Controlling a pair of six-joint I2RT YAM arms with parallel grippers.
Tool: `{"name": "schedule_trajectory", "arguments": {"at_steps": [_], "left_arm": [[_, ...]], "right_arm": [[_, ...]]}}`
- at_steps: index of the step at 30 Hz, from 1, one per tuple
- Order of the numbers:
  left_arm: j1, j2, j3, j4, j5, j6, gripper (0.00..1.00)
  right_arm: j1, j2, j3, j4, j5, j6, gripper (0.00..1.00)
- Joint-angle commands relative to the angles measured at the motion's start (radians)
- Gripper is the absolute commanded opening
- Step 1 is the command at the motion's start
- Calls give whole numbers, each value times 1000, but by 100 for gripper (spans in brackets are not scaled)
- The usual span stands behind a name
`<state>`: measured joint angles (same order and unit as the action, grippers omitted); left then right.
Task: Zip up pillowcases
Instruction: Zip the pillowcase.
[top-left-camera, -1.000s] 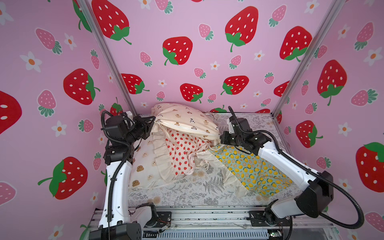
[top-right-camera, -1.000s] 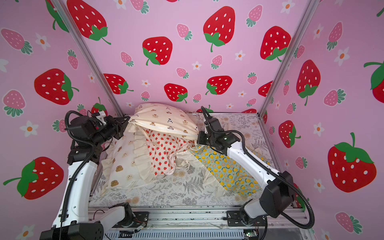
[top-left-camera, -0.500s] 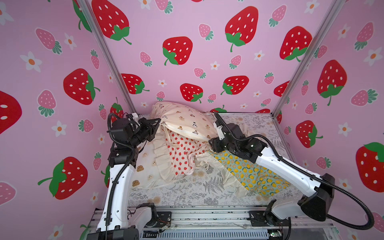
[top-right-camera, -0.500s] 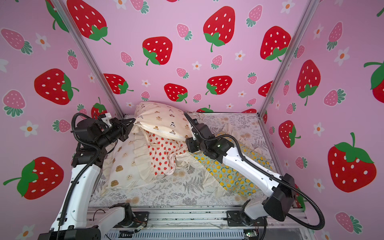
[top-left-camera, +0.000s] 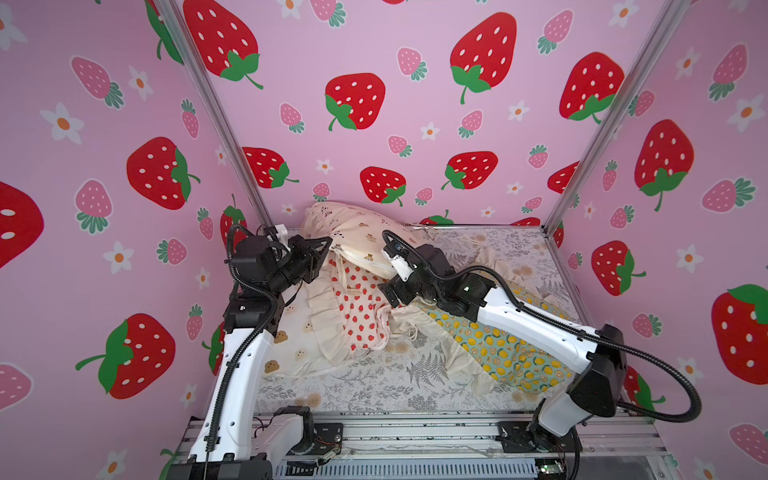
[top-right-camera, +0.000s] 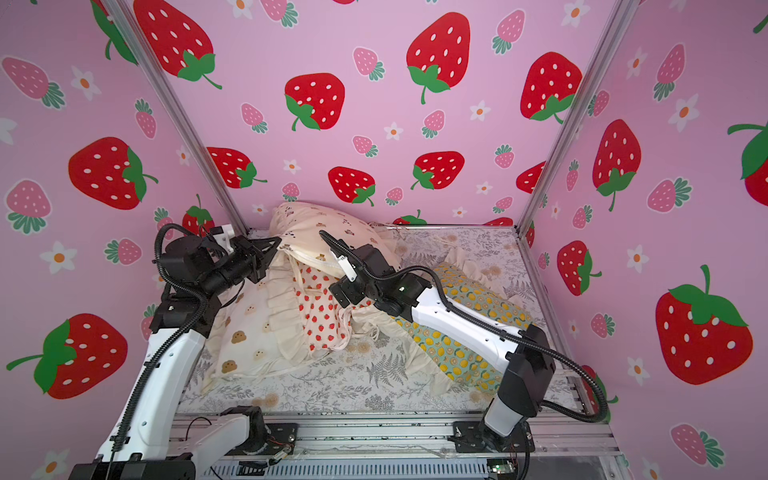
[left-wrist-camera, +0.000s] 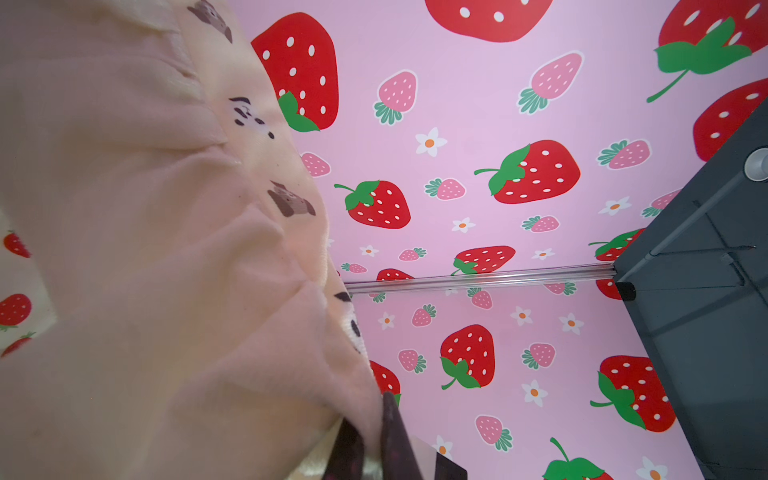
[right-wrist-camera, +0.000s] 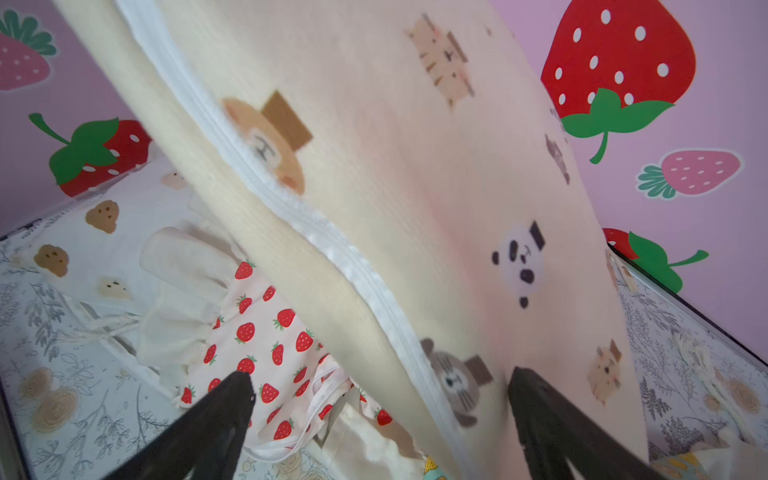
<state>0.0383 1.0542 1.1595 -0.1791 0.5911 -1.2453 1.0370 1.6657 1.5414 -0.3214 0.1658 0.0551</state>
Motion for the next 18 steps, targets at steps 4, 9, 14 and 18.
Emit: {"name": "schedule_trajectory", "arguments": {"at_steps": [4,9,14,18], "left_arm": [[-9,-22,21,58,11,-7,0],[-28,-34,14,53,6,-4,0],[-37,-51,-10,46,-5,-1,0],[-61,-46,-17,40,-12,6,0]], "right_arm": [[9,81,84,45,66,-110,100],[8,134,134,61,220,-98,93],[5,149,159,83,286,-110,54],[-5,146,179,99,293,-111,23]]}}
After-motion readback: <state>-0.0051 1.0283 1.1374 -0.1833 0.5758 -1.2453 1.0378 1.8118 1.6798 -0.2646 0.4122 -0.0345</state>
